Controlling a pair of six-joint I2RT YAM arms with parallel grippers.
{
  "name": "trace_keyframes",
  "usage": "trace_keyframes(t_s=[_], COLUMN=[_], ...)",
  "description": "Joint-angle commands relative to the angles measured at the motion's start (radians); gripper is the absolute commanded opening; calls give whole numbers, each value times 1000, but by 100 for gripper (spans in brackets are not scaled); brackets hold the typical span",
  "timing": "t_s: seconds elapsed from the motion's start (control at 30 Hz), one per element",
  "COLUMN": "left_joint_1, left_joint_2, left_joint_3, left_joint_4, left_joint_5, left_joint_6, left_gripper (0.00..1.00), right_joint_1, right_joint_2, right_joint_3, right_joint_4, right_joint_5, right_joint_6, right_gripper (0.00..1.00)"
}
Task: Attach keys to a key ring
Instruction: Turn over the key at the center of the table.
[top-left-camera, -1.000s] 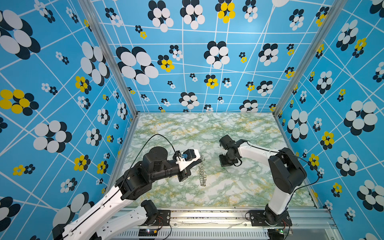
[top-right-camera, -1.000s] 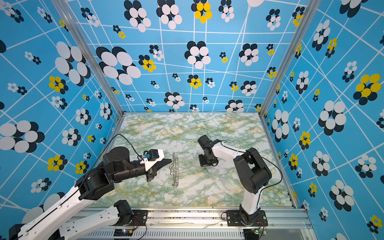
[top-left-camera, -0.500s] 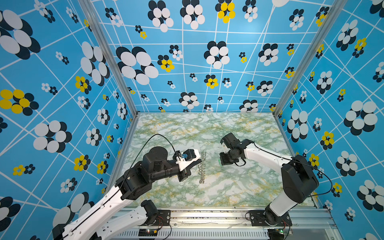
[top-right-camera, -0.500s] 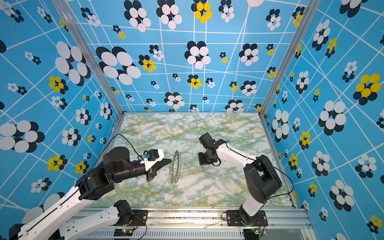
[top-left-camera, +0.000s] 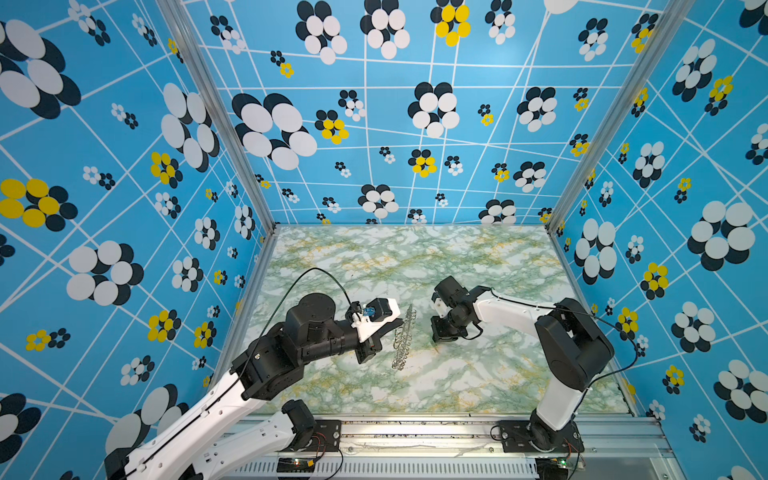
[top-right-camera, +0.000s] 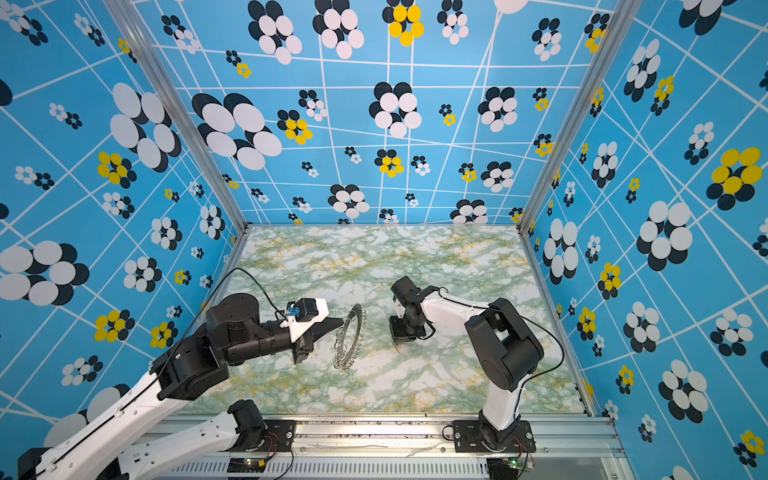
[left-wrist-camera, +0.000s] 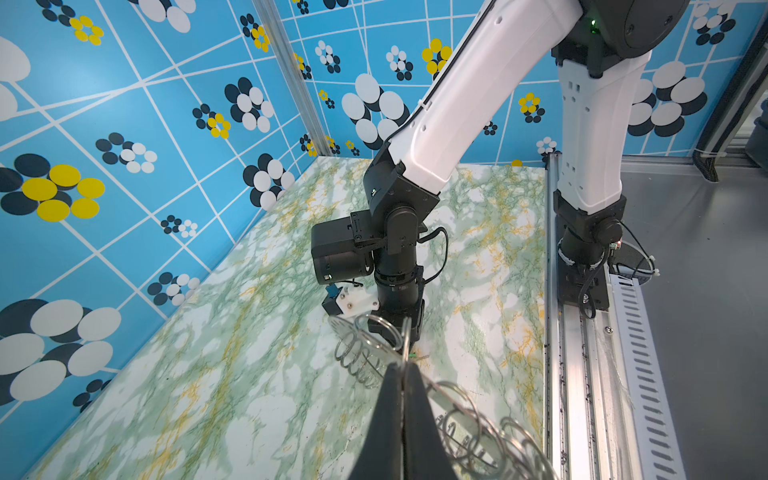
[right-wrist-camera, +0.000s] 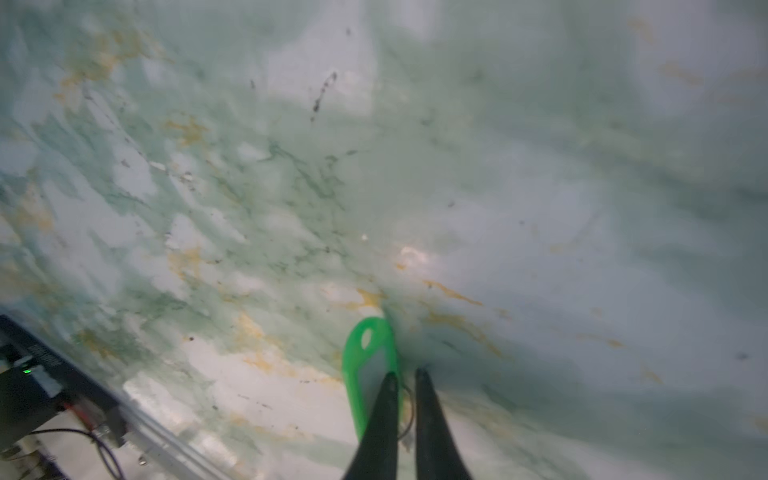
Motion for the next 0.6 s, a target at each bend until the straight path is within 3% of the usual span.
trace_keyframes(t_s=[0.0, 0.1, 0.3, 0.43, 0.57], left_joint_1=[5, 4, 4, 3, 2], left_joint_2=[-7, -7, -9, -14, -16], left_joint_3=[19, 21, 12, 6, 4], left_joint_4=[-5, -5, 0, 4, 6], left_joint_5=[-10, -12, -11, -11, -11], left_joint_6=[-14, -14, -17, -21, -25], left_gripper=[0, 0, 0, 0, 0], right_joint_1=[-7, -5, 54, 136, 135], right_joint_2=[-43, -104, -185, -160, -114], right_joint_3=[-6, -16, -44, -22, -40], right_joint_4=[-73, -81, -85, -122, -46], right_joint_5=[172, 222, 230, 312, 226], right_joint_6=[16, 22, -51, -102, -92], right_gripper=[33, 41, 42, 42, 42])
